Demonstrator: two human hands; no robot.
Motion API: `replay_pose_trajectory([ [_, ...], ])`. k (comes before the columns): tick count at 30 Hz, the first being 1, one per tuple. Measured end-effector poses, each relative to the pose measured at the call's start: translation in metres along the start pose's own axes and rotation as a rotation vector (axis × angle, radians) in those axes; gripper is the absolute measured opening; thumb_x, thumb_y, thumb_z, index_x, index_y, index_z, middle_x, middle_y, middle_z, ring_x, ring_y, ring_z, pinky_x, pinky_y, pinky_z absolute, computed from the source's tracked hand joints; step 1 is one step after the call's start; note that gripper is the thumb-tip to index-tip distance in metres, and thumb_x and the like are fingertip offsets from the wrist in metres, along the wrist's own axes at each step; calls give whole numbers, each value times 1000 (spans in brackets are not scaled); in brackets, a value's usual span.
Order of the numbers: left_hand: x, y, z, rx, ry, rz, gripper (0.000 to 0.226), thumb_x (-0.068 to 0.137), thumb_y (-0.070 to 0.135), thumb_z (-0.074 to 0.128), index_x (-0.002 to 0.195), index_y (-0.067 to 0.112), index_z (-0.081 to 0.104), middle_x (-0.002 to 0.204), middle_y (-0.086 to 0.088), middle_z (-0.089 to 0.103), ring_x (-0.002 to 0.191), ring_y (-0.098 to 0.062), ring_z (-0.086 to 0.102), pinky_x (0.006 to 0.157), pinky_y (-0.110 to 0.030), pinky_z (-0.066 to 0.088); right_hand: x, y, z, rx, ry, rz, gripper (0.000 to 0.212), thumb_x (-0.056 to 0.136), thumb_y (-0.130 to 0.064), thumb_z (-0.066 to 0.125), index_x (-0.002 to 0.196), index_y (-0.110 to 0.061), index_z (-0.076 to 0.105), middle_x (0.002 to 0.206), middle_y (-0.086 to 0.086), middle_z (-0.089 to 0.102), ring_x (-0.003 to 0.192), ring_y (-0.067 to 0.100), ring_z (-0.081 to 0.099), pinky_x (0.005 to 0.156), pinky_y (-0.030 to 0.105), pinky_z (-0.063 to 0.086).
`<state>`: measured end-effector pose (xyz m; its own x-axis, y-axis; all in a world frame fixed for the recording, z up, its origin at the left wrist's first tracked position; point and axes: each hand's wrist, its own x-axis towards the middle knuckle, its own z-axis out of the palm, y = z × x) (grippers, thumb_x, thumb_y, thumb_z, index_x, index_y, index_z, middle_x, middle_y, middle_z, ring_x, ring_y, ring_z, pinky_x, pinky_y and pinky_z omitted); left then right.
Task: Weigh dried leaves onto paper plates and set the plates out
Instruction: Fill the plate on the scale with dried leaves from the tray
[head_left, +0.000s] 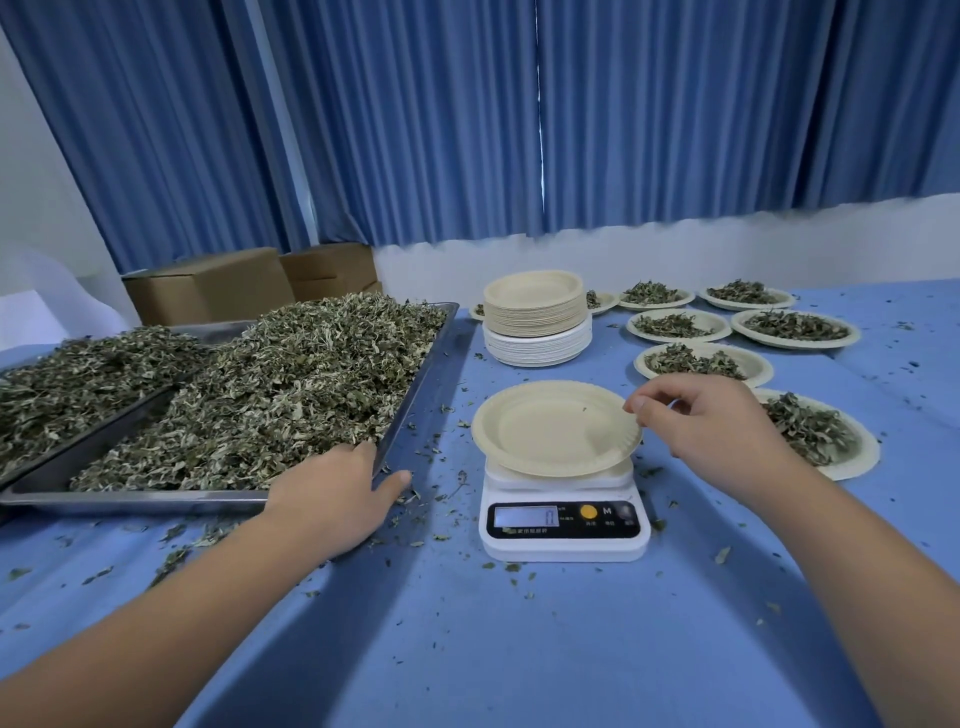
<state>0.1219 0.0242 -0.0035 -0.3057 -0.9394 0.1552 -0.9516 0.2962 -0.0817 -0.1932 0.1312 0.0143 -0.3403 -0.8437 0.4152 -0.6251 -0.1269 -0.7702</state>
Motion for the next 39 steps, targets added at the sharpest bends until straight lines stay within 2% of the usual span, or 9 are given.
replay_pose_trajectory([
  [4, -5, -11, 3, -77, 90, 56, 43, 93, 66, 30, 85, 26, 44, 80, 7, 51, 72, -16, 55, 64, -34, 50, 0, 1, 1, 2, -2, 1, 21, 90, -21, 62, 73, -31, 71, 70, -7, 66, 49, 3, 46, 56, 26, 44],
  [7, -2, -19, 1, -174, 119, 59, 49, 90, 70, 31, 91, 28, 56, 76, 7, 60, 65, -11, 59, 60, -30, 51, 1, 3, 1, -7, -3, -5, 21, 90, -21, 62, 74, -31, 71, 72, -5, 67, 54, 8, 48, 57, 28, 46],
  [12, 5, -30, -3, -377, 71, 79, 37, 85, 68, 47, 84, 34, 61, 58, -3, 65, 40, -13, 47, 45, -26, 36, 2, 5, 1, -7, -5, -13, 21, 90, -21, 62, 74, -32, 71, 70, -8, 66, 59, 12, 51, 61, 34, 50],
  [17, 11, -35, -10, -517, 91, 95, 26, 88, 51, 60, 71, 32, 64, 41, 6, 54, 30, -7, 32, 36, -17, 23, 2, 7, 2, -6, -7, -7, 20, 90, -21, 62, 76, -31, 71, 69, -10, 66, 54, 7, 48, 57, 30, 47],
  [23, 19, -36, -13, -502, 117, 111, 29, 88, 45, 63, 66, 27, 66, 41, 11, 56, 30, -5, 38, 33, -15, 25, 2, 6, 2, -19, 3, 3, 19, 89, -21, 61, 75, -30, 72, 68, 0, 67, 53, 13, 47, 56, 35, 48],
  [28, 31, -40, -20, -497, 198, 103, 28, 87, 48, 62, 68, 29, 64, 40, -2, 55, 29, -5, 32, 33, -19, 25, 1, 4, 1, -19, 3, 11, 20, 90, -20, 61, 75, -29, 72, 68, -1, 67, 54, 14, 48, 57, 36, 48],
  [30, 34, -38, -25, -517, 233, 101, 28, 87, 48, 61, 68, 28, 64, 35, 4, 50, 27, -6, 31, 31, -17, 23, 1, 3, 1, -14, 6, 19, 21, 90, -20, 61, 75, -29, 72, 67, -1, 67, 52, 12, 46, 56, 34, 47],
  [34, 38, -19, -37, -590, 357, 119, 30, 88, 44, 62, 66, 24, 65, 37, 10, 52, 30, -4, 37, 30, -15, 26, 1, 1, 2, -10, 0, 24, 20, 90, -20, 60, 75, -28, 72, 69, 3, 67, 50, 11, 44, 55, 32, 44],
  [39, 43, 33, -53, -708, 478, 215, 28, 88, 39, 64, 68, 20, 69, 54, 5, 64, 42, -1, 45, 41, -12, 35, 1, 1, 2, -3, 8, 23, 20, 90, -19, 60, 75, -26, 72, 67, -2, 67, 43, 3, 42, 45, 16, 38],
])
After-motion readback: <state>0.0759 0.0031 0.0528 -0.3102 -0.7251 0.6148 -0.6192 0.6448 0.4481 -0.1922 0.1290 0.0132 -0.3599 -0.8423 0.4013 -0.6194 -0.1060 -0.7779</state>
